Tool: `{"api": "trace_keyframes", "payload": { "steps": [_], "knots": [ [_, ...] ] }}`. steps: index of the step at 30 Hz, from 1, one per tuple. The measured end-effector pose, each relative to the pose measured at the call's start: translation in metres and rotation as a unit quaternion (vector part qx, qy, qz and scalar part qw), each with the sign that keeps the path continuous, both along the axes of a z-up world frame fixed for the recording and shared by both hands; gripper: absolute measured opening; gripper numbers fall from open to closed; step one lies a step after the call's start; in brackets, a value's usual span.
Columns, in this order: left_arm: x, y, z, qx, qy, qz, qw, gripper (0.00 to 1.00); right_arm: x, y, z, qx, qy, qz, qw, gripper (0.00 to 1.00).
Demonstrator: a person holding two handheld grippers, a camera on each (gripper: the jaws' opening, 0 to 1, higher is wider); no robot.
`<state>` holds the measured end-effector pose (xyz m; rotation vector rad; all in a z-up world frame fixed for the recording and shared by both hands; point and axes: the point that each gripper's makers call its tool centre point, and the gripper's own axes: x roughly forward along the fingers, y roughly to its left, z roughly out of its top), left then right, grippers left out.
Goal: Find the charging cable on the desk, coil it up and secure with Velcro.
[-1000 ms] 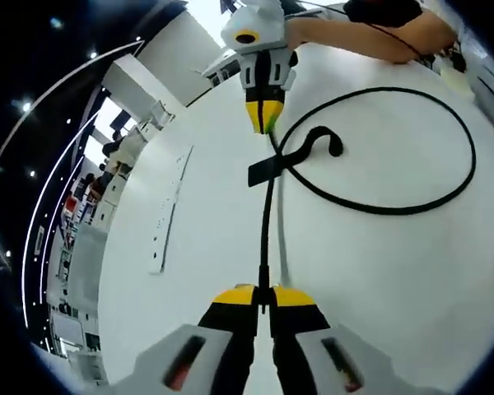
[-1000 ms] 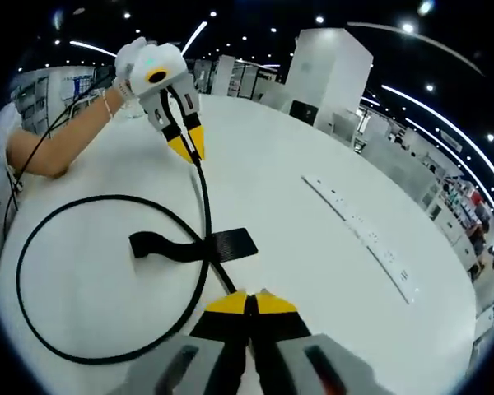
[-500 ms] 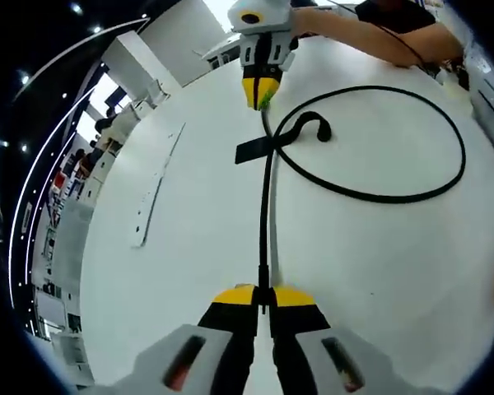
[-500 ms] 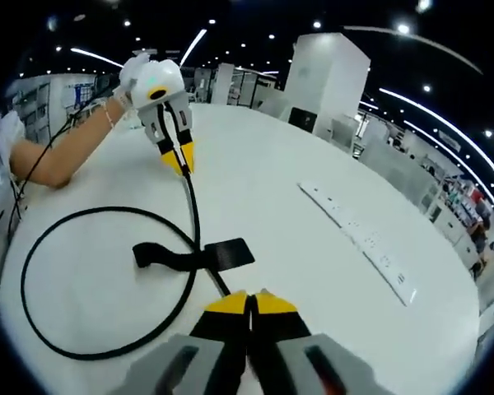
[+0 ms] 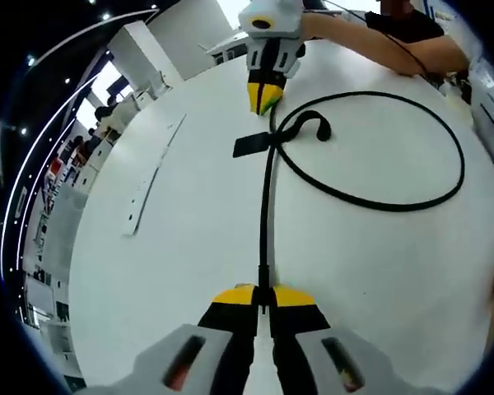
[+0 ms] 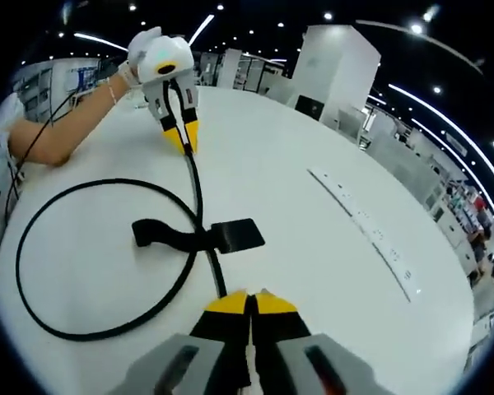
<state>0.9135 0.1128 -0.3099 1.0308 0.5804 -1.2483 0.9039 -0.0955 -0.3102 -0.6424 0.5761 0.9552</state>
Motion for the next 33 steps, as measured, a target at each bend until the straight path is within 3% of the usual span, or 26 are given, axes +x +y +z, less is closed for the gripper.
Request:
{"api": "trace_keyframes", "payload": {
  "steps": [12,17,23,27,30,31,33],
  "knots": [
    [-0.003,0.001,0.001,0.003,0.007,0.003,1.0,0.07,-0.007,-0.003,0.002,-0.02,-0.001,0.025,0.9995,0.03],
    [-0.004,0.002,0.0,0.001,0.005,-0.002,1.0,0.07,-0.01,0.014,0.018,0.03,-0.021,0.046,0.9982,0.03],
    [-0.003,0.002,0.001,-0.008,0.008,-0.002,0.9999,0.07,-0.013,0.027,0.042,0.057,-0.099,0.082,0.99,0.1],
    [-0.003,0.003,0.001,-0.01,0.009,-0.002,0.9999,0.07,-0.023,0.036,0.045,0.071,-0.176,0.091,0.9776,0.1],
    [-0.003,0.003,0.001,-0.014,0.01,-0.001,0.9999,0.07,-0.028,0.038,0.043,0.05,-0.224,0.099,0.9682,0.11],
    [-0.003,0.003,0.001,-0.016,0.01,0.0,0.9998,0.07,-0.037,0.039,0.039,0.021,-0.273,0.112,0.9554,0.11],
    [-0.003,0.003,0.002,-0.017,0.011,0.0,0.9998,0.07,-0.045,0.04,0.031,0.004,-0.287,0.11,0.9517,0.12]
  ]
}}
